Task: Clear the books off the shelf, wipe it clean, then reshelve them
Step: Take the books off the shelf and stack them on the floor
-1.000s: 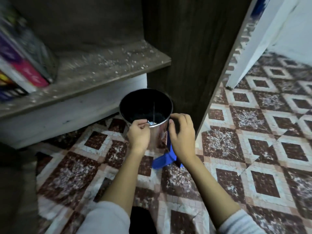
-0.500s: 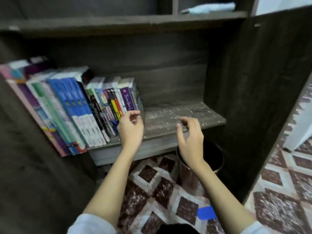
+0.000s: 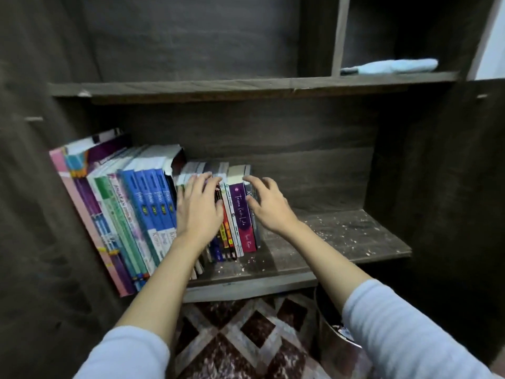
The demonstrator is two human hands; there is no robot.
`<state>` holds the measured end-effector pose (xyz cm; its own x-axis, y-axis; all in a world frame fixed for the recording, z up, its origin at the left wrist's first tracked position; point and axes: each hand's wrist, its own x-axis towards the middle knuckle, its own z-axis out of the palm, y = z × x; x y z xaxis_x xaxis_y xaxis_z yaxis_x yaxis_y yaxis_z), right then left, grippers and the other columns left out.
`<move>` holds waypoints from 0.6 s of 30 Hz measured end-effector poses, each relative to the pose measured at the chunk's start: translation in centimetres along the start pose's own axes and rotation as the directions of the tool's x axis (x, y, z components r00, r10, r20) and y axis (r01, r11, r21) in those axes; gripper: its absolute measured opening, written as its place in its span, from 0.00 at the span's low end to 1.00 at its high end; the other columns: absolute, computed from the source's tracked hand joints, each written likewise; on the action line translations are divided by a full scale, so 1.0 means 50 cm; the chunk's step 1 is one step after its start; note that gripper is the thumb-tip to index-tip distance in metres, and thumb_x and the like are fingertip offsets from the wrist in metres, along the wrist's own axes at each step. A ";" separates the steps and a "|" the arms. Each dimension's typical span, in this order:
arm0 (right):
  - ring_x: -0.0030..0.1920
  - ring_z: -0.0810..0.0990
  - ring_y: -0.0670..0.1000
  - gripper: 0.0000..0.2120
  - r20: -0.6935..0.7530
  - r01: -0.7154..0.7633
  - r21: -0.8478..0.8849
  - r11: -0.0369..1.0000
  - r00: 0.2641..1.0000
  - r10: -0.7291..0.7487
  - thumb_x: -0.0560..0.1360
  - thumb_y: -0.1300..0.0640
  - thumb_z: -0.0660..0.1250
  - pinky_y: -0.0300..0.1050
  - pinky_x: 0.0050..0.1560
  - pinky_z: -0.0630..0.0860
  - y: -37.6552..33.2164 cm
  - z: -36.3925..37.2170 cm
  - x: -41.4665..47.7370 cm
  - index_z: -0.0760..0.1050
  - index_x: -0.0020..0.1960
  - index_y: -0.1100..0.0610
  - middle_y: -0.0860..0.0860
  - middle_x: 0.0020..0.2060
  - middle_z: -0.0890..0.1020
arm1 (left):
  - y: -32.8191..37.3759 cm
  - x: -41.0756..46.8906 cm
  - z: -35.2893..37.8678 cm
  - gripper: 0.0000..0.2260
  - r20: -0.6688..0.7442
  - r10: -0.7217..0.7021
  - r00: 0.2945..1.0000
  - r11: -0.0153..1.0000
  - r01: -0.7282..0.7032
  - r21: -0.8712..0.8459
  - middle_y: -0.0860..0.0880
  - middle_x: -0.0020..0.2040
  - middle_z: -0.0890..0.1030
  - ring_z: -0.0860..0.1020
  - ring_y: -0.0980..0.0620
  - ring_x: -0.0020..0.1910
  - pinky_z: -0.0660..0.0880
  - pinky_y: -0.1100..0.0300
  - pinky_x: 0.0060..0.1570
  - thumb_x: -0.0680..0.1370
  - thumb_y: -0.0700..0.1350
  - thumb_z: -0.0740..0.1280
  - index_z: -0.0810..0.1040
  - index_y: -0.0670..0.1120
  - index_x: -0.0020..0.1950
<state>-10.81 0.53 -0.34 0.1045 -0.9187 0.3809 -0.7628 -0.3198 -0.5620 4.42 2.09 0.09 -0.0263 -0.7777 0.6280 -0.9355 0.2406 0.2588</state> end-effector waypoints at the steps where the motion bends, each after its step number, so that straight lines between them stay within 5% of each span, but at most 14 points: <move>1: 0.69 0.66 0.64 0.21 0.030 -0.012 -0.019 1.000 0.999 0.012 0.81 0.51 0.56 0.57 0.66 0.65 0.010 0.006 0.019 0.60 0.73 0.45 0.59 0.74 0.57 | 0.000 0.010 0.010 0.23 0.036 0.002 0.999 0.999 -0.003 0.033 0.49 0.74 0.62 0.55 0.49 0.75 0.48 0.47 0.73 0.79 0.45 0.63 0.63 0.49 0.74; 6: 0.74 0.58 0.63 0.20 0.118 -0.011 0.011 1.000 0.993 0.010 0.81 0.48 0.55 0.57 0.71 0.59 0.024 0.038 0.062 0.63 0.72 0.43 0.61 0.75 0.56 | -0.010 0.019 0.045 0.23 0.046 -0.008 0.999 0.991 0.002 0.133 0.52 0.73 0.64 0.57 0.50 0.74 0.42 0.46 0.73 0.80 0.50 0.61 0.62 0.52 0.74; 14: 0.58 0.77 0.55 0.16 -0.016 0.119 0.148 0.982 0.993 -0.118 0.80 0.52 0.60 0.49 0.60 0.72 0.038 0.029 0.061 0.72 0.67 0.48 0.53 0.59 0.79 | -0.023 0.016 0.072 0.21 -0.142 0.068 0.988 0.994 -0.055 0.096 0.48 0.68 0.72 0.64 0.47 0.71 0.42 0.45 0.72 0.77 0.46 0.64 0.70 0.48 0.69; 18: 0.59 0.77 0.51 0.15 -0.024 0.079 0.218 0.973 0.997 -0.076 0.78 0.54 0.64 0.43 0.62 0.69 0.061 0.011 0.064 0.76 0.64 0.49 0.51 0.57 0.81 | 0.003 -0.025 0.094 0.21 -0.292 0.133 0.947 0.981 -0.168 -0.097 0.44 0.68 0.72 0.67 0.47 0.70 0.57 0.47 0.73 0.76 0.37 0.64 0.69 0.41 0.69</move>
<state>-12.43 -3.51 -1.26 0.1467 -0.8859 0.4400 -0.5944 -0.4345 -0.6767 2.66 0.36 -4.08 -0.0463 -0.5351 0.8435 -0.8793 0.4226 0.2197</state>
